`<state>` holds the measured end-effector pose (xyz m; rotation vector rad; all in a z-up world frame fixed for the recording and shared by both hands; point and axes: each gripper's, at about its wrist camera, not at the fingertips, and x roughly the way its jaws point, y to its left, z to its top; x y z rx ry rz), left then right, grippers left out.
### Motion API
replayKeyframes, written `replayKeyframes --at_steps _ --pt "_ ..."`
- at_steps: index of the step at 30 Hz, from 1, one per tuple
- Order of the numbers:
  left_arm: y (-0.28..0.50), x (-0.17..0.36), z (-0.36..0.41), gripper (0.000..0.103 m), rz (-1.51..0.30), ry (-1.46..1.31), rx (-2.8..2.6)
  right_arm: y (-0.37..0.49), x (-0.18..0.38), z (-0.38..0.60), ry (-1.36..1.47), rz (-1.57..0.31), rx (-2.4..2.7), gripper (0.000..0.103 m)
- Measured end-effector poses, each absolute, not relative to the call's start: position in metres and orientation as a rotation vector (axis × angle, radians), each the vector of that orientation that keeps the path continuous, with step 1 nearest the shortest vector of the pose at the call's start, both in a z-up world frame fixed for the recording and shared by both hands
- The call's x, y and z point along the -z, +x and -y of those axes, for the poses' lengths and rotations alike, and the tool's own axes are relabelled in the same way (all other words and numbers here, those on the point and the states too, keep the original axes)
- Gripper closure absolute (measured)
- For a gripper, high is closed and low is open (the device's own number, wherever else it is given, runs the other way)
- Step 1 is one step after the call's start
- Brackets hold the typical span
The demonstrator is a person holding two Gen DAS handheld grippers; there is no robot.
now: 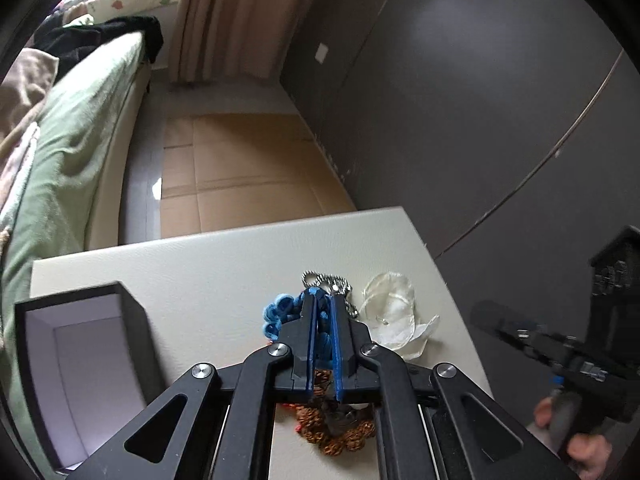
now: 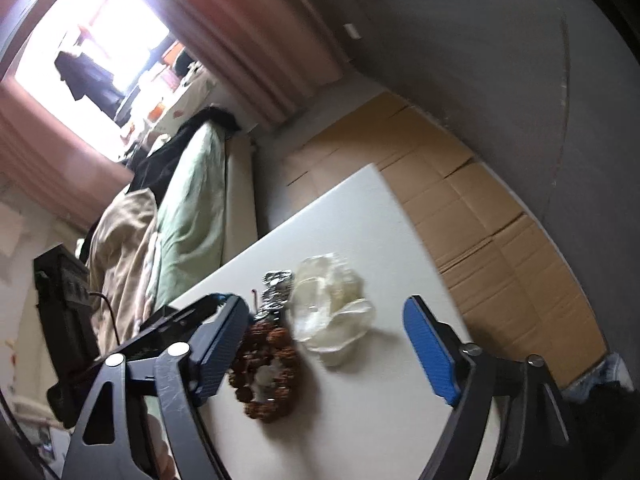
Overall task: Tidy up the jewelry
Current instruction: 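Close the left tool on the blue beaded strand in the pile, then lift the blue strand with the left tool while the right tool grasps the silver chain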
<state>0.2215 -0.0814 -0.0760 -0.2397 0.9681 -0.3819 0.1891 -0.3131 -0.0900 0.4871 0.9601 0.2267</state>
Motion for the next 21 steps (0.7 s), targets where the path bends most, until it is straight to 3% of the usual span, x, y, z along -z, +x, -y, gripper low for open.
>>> replayKeyframes --at_steps 12,21 --pt "0.227 0.073 0.031 0.097 -0.912 -0.386 0.367 0.247 0.116 0.240 0.321 -1.092 -0.288 0.045" --pt "0.223 0.068 0.003 0.097 -0.894 -0.423 0.344 0.258 0.131 0.225 0.244 -1.117 -0.260 0.046"
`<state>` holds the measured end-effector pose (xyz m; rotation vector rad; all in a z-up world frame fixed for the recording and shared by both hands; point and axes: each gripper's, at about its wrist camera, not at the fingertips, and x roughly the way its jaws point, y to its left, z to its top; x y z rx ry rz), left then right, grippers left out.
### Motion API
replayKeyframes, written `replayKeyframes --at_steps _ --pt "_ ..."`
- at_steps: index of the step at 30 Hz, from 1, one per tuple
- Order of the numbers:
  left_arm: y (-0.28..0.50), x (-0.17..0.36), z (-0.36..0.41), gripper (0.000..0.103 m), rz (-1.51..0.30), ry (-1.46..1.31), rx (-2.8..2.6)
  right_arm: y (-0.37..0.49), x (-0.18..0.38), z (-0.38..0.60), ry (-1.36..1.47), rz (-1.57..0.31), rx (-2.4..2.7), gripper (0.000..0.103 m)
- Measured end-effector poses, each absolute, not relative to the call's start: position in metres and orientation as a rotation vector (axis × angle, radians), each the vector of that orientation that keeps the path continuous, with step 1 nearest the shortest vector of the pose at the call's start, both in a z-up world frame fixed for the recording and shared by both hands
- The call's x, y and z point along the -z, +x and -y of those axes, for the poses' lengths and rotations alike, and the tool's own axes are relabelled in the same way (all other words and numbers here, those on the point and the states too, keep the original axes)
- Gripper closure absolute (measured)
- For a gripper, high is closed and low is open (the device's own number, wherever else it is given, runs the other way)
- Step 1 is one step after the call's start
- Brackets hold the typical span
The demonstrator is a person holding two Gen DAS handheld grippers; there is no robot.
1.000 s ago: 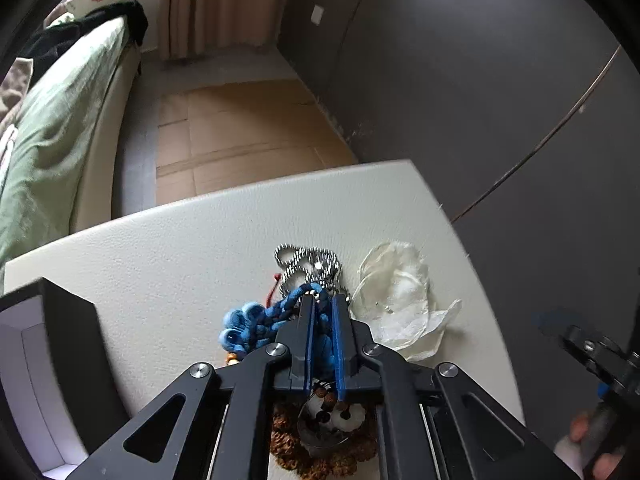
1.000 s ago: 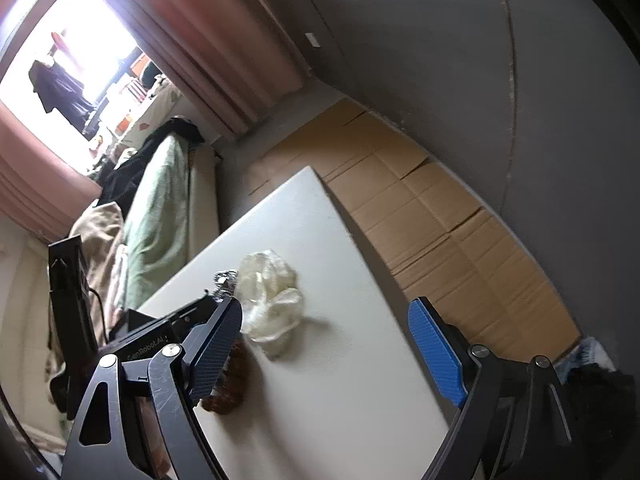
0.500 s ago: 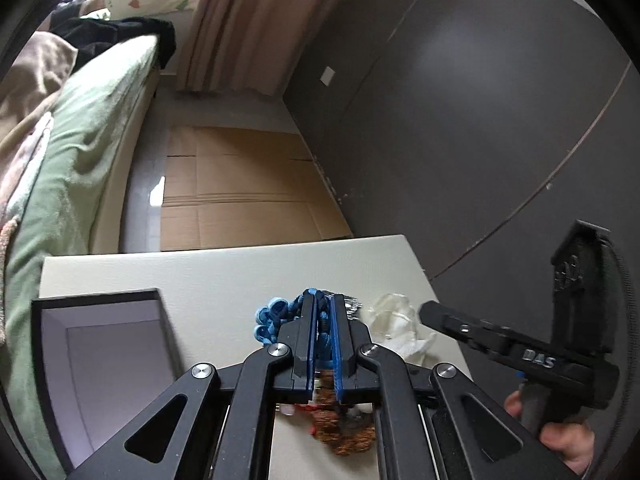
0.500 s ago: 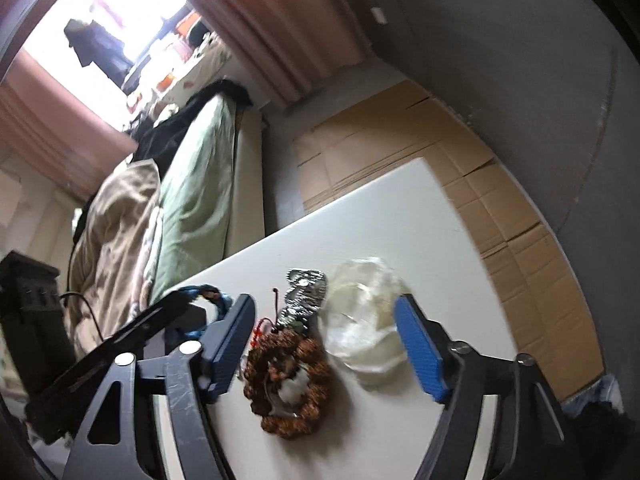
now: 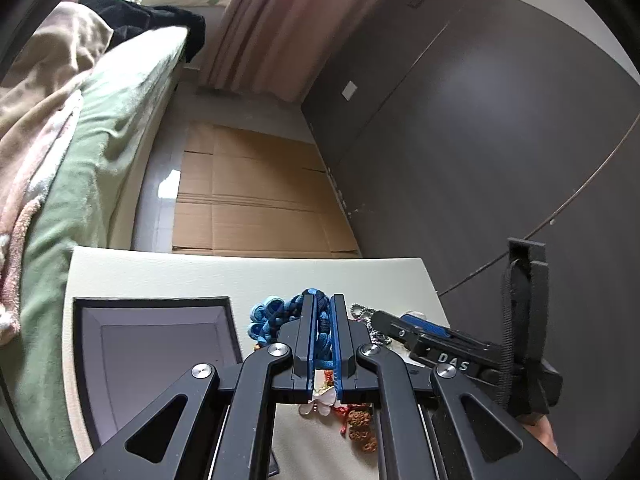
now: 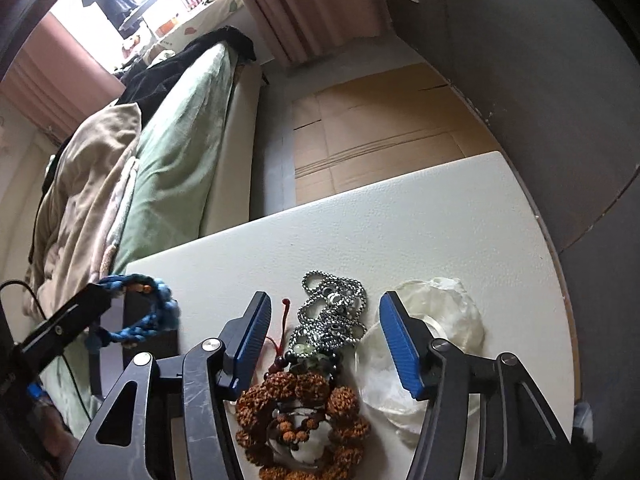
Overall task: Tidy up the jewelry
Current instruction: 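Lift the blue strand with the left tool while the right tool grasps the silver chain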
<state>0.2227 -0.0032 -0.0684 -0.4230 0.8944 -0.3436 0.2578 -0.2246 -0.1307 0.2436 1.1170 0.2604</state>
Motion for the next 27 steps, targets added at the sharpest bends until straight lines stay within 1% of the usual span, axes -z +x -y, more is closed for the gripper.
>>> replayKeyframes --at_steps 2,4,9,12,18,27 --pt "0.221 0.066 -0.001 0.097 -0.883 -0.425 0.341 0.258 0.134 0.223 0.244 -1.127 -0.264 0.047" --pt "0.219 0.065 -0.006 0.097 -0.877 -0.427 0.339 0.262 0.137 0.217 0.236 -1.139 -0.263 0.056" --pt "0.216 0.061 -0.017 0.097 -0.864 -0.440 0.332 0.261 0.141 0.211 0.178 -1.151 -0.236 0.063" --pt "0.216 0.060 -0.025 0.097 -0.858 -0.461 0.327 0.261 0.143 0.213 0.141 -1.147 -0.207 0.087" --pt "0.209 0.052 -0.038 0.097 -0.833 -0.476 0.318 0.254 0.127 0.225 0.231 -1.111 -0.241 0.088" --pt "0.194 0.028 -0.055 0.097 -0.768 -0.491 0.328 0.222 0.061 0.222 0.276 -0.939 -0.305 0.088"
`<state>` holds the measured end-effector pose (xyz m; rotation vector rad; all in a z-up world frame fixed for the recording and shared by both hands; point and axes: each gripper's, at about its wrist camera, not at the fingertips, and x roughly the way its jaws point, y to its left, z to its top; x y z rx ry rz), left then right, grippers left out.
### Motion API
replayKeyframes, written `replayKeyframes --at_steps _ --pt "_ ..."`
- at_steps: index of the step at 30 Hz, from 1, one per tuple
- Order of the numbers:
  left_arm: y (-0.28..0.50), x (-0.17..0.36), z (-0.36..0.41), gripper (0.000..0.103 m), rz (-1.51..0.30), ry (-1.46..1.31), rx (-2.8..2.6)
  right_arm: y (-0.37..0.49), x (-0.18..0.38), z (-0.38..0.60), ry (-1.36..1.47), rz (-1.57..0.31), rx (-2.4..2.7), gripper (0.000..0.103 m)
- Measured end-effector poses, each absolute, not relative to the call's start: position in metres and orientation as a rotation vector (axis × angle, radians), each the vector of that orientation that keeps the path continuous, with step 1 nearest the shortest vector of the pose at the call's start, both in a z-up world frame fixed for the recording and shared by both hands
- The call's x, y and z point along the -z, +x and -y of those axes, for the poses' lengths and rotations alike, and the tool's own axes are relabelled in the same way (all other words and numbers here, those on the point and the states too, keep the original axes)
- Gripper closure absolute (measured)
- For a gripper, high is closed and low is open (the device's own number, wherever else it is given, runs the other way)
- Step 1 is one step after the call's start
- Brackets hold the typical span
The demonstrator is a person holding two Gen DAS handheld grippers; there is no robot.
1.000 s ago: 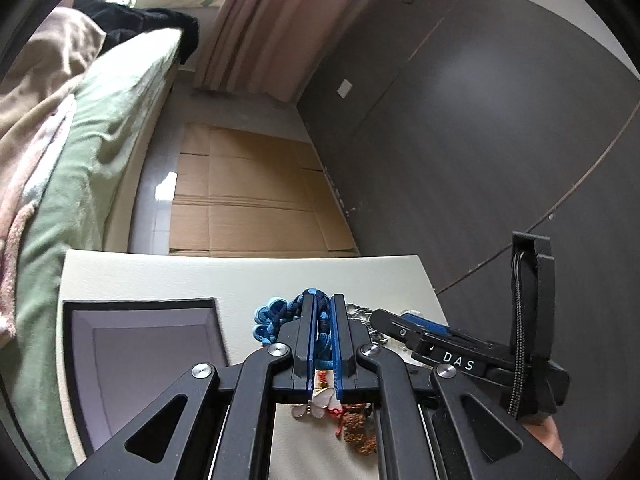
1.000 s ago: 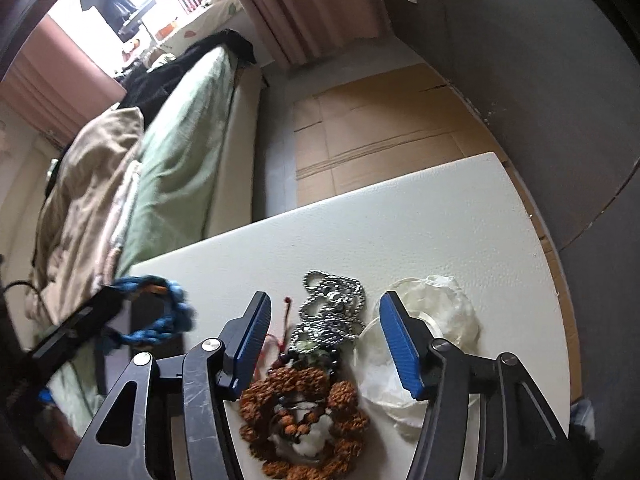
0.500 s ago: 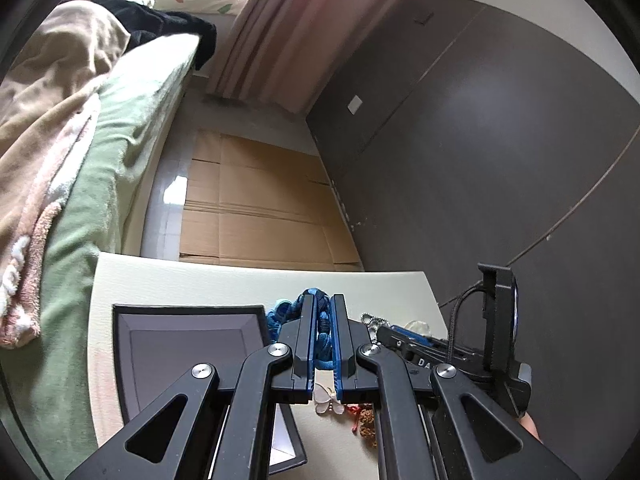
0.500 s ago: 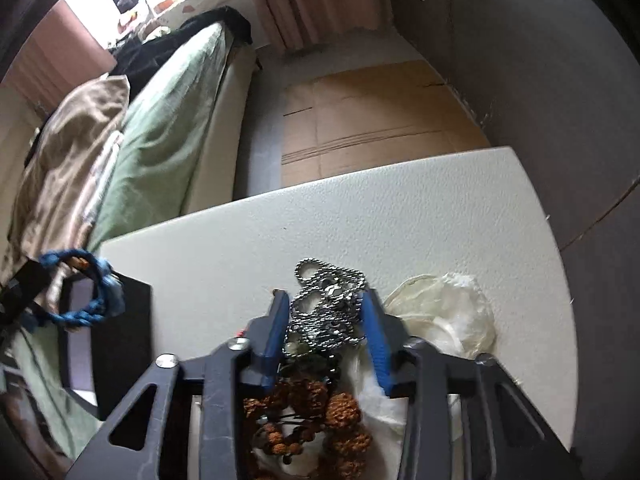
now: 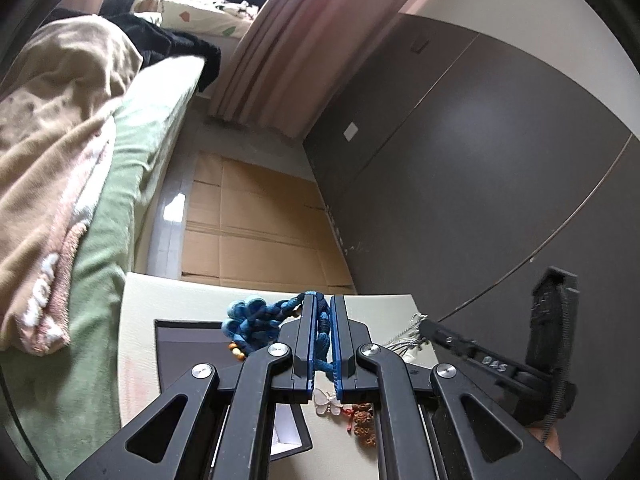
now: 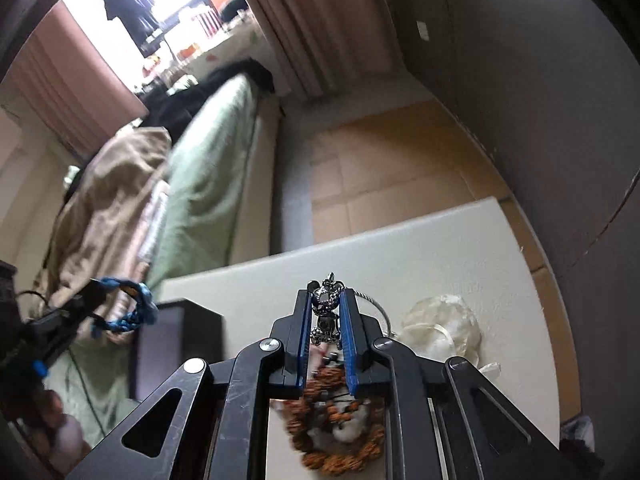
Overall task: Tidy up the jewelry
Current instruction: 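Lift the blue strand with the left tool while the right tool grasps the silver chain, then lower both held items into the black box and open both tools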
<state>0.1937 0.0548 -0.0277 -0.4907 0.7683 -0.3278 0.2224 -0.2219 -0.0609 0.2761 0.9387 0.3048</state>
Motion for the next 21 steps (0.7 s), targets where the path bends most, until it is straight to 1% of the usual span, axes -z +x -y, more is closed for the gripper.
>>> replayKeyframes --at_steps 12,18,21 --pt "0.174 0.006 -0.084 0.097 -0.705 -0.500 0.317 0.186 -0.009 0.203 0.330 -0.785 -0.417 0.088" --pt "0.165 -0.001 -0.104 0.097 -0.683 -0.513 0.299 0.174 -0.030 0.176 0.342 -0.736 -0.494 0.088" --pt "0.162 -0.004 -0.112 0.097 -0.675 -0.516 0.290 0.171 -0.031 0.156 0.331 -0.724 -0.545 0.088"
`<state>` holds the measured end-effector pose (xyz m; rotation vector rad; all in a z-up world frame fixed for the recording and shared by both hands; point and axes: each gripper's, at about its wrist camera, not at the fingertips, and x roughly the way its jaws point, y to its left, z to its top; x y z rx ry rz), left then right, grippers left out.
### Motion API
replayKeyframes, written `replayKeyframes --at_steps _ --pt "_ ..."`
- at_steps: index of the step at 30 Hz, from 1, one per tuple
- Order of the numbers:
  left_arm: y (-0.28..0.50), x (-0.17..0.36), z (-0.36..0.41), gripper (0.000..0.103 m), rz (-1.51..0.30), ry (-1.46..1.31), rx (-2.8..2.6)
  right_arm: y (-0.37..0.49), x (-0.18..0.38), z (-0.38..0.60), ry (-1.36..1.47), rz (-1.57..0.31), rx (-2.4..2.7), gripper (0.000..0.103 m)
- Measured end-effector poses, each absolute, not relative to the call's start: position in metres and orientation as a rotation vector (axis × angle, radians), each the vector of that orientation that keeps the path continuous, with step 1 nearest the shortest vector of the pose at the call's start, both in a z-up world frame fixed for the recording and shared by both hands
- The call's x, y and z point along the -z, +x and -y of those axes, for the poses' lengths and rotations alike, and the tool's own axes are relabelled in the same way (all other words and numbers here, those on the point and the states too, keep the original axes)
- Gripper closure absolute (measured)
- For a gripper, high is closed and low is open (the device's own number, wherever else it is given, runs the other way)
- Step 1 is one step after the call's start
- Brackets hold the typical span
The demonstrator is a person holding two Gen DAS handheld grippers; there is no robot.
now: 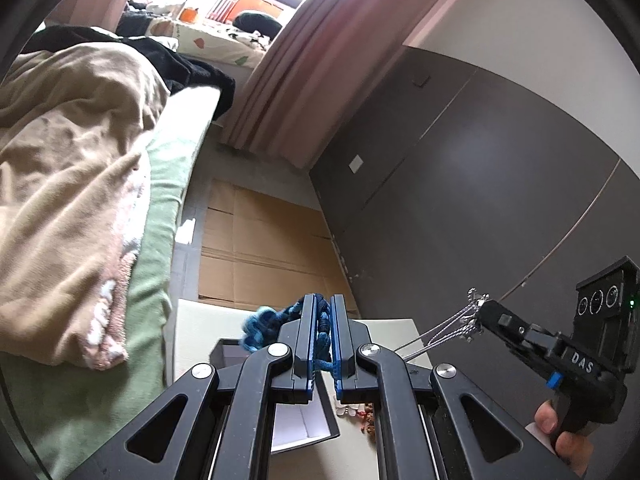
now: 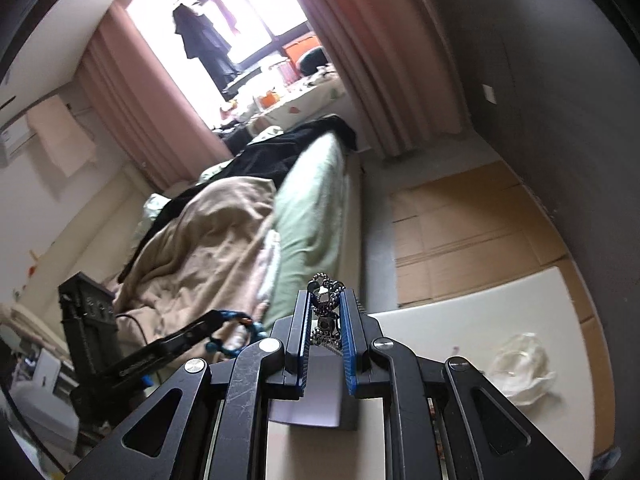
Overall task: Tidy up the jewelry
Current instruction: 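Lower both held items into the black box and open both tools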
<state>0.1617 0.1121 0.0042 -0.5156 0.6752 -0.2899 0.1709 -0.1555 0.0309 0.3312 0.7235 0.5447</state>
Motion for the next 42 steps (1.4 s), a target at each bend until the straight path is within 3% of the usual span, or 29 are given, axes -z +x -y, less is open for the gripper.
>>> replayKeyframes --at_steps 27,31,38,42 --pt "0.173 0.020 -0.131 0.097 -0.746 -0.526 0.214 0.222 0.090 0.081 0.325 -1.016 -0.616 0.086" --pt "0.176 0.024 -0.121 0.097 -0.766 -0.511 0.225 0.218 0.087 0.097 0.342 -1.002 -0.586 0.054" --pt "0.183 0.034 -0.087 0.097 -0.814 -0.460 0.263 0.212 0.080 0.141 0.385 -0.987 -0.531 0.053" --pt "0.189 0.045 -0.068 0.097 -0.850 -0.426 0.280 0.211 0.080 0.160 0.387 -0.984 -0.500 0.032"
